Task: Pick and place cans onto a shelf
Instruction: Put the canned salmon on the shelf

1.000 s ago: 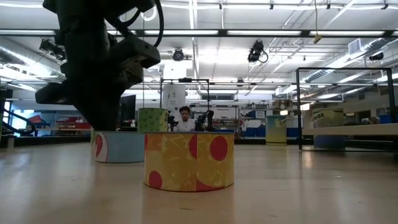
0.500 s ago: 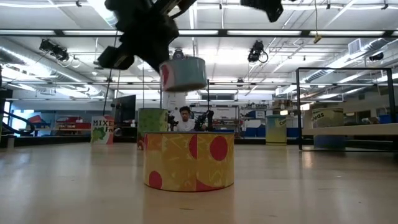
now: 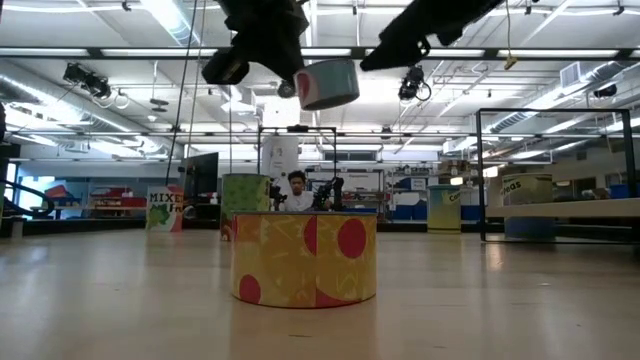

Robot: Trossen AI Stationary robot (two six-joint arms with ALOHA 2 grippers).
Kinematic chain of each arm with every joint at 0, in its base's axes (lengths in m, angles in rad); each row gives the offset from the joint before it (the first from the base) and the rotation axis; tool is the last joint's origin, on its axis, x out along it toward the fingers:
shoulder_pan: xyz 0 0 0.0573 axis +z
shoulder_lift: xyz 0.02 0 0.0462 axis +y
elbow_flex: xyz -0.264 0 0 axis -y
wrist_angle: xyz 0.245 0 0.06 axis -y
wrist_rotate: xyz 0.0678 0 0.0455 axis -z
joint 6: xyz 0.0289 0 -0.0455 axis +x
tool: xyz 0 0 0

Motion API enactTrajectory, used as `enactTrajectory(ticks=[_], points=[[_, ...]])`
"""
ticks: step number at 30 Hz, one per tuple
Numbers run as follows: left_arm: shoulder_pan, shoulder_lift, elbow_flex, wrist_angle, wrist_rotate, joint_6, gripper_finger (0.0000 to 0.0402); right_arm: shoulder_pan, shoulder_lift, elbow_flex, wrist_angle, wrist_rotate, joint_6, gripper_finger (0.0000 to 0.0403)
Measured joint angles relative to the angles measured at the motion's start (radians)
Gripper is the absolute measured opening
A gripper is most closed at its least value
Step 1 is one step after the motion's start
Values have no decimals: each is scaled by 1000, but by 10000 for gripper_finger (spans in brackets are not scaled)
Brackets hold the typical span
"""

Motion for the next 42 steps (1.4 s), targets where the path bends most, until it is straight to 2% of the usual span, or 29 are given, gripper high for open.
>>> enactTrajectory(ticks=[8,16,20,27,36,39,42], points=[[0,11,-1,35,-92,26,6,-11,97,0,106,22,9,390],[-1,37,0,97,-89,25,6,-11,151,0,173,73,33,372],[-2,39,-2,113,-85,25,6,-11,146,0,184,81,85,352],[-1,39,-1,121,-68,25,7,-11,150,0,171,85,54,318],[-1,39,-2,130,-59,26,8,-10,150,0,165,92,61,313],[-1,39,-2,132,-56,35,25,-10,149,0,165,89,108,310],[-1,35,-2,135,-47,48,67,-11,149,0,165,59,170,309]])
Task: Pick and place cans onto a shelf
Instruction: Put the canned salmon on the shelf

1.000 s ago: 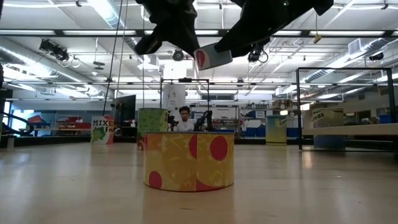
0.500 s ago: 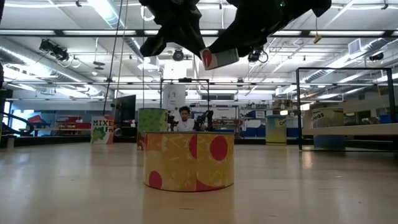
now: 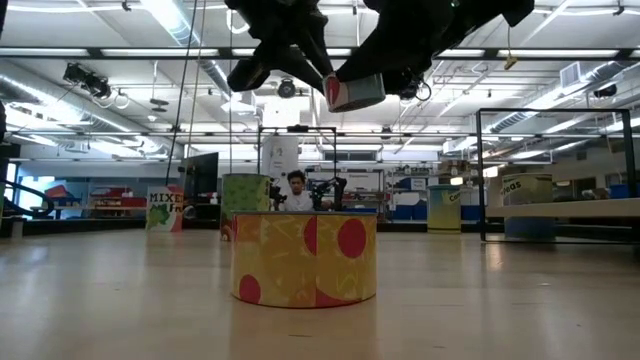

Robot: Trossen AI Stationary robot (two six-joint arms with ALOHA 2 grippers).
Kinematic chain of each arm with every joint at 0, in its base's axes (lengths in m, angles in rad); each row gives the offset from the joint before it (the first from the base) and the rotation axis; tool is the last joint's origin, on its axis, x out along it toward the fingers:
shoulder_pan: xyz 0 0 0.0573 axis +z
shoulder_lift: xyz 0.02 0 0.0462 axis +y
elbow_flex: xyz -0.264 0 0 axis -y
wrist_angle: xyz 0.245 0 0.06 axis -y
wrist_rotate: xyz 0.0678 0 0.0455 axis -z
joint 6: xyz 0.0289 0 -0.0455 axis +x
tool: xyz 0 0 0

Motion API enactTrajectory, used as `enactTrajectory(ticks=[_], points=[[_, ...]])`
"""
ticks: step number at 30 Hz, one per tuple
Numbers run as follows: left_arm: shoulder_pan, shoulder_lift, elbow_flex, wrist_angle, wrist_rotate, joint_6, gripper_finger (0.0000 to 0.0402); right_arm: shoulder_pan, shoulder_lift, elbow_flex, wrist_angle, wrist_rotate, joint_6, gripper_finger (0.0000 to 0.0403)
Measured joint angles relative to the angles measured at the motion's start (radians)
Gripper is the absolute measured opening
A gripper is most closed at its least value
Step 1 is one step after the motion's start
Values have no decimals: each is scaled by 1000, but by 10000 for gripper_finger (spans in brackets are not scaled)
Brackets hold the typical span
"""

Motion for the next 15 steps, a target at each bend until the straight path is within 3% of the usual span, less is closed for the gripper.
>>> enactTrajectory(ticks=[5,9,12,15], points=[[26,-49,0,-4,139,67,161,-3,-26,-2,-11,-118,105,308],[37,-160,0,-40,189,191,224,-21,-124,-2,0,-304,228,308],[35,-251,2,-53,171,323,248,-47,-220,-2,43,-455,353,308],[30,-327,2,-37,167,454,252,-67,-321,0,120,-538,453,307]])
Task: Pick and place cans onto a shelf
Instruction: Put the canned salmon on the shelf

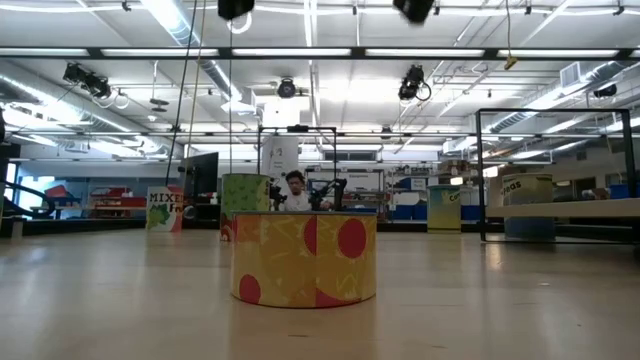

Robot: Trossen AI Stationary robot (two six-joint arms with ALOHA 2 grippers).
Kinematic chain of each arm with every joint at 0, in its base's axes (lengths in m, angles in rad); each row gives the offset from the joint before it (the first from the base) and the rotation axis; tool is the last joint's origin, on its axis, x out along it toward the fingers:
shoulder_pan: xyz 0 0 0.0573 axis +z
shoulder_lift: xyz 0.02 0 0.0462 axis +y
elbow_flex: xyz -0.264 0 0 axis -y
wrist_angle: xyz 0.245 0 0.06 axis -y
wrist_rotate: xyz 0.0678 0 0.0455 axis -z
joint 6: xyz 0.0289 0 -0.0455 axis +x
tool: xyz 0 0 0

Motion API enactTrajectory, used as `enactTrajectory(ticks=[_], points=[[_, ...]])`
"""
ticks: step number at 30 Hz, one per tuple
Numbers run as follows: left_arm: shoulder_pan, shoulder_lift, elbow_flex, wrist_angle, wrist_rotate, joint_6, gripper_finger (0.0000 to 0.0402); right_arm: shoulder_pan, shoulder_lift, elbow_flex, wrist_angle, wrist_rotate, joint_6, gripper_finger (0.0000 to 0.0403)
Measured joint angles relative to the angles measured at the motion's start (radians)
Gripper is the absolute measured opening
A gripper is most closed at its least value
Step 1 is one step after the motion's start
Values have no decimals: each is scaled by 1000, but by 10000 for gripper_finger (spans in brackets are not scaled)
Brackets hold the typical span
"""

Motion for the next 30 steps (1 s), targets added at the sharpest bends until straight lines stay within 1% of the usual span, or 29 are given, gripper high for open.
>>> enactTrajectory(ticks=[3,7,10,12,15,19,21,23,26,28,30], points=[[-4,-47,1,54,-1,71,247,-3,-89,1,31,-11,31,307],[-17,-63,0,144,0,81,236,0,-194,0,14,-6,31,307],[-41,-61,-1,241,-7,80,231,27,-258,0,-25,-1,26,307],[-66,-55,0,293,-40,72,229,60,-293,0,-74,-3,7,307],[-109,-35,0,361,-113,52,227,123,-336,0,-198,14,-23,307],[-172,-19,1,395,-232,-15,223,227,-363,-1,-384,67,-69,307],[-208,-7,0,384,-295,-51,221,283,-365,-1,-454,95,-87,307],[-242,11,0,387,-356,-92,220,347,-367,-10,-495,144,-85,307],[-299,40,0,386,-431,-144,219,454,-377,-54,-503,249,-13,307],[-326,67,0,399,-476,-163,219,527,-387,-92,-507,342,41,307],[-347,88,-1,396,-503,-172,219,601,-394,-138,-510,462,94,307]])
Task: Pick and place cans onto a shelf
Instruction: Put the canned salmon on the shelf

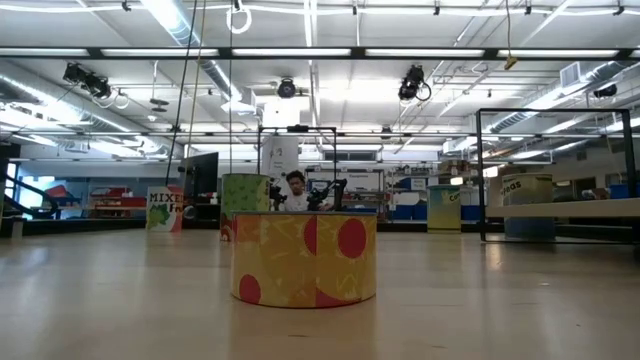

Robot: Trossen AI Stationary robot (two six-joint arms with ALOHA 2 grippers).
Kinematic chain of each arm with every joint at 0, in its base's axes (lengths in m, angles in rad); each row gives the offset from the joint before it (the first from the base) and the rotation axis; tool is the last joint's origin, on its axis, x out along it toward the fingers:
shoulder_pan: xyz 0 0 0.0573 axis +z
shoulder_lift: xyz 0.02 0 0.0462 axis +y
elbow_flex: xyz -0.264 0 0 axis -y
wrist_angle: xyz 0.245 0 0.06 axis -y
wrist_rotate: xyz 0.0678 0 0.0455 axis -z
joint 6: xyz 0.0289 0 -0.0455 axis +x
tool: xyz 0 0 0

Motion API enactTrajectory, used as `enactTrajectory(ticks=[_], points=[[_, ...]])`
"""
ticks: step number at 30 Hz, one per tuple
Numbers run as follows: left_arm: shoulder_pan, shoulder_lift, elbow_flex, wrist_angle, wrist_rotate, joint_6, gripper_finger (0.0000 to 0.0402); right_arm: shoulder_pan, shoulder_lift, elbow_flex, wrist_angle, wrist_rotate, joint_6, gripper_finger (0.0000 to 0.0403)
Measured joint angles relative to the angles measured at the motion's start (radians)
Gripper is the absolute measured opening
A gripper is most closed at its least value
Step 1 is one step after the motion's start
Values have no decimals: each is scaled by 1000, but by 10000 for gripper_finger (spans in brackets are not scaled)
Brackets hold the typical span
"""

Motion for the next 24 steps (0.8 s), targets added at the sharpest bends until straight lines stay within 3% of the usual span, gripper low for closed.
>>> enactTrajectory(ticks=[7,10,20,24], points=[[-22,67,0,16,-9,-17,219,177,-1,-149,-50,465,195,307],[-37,94,0,20,-7,-14,219,207,-1,-216,-96,599,279,307],[-94,182,0,31,-9,11,219,152,2,-452,-95,794,376,307],[-91,198,0,31,-13,9,219,102,17,-513,-95,802,391,307]])
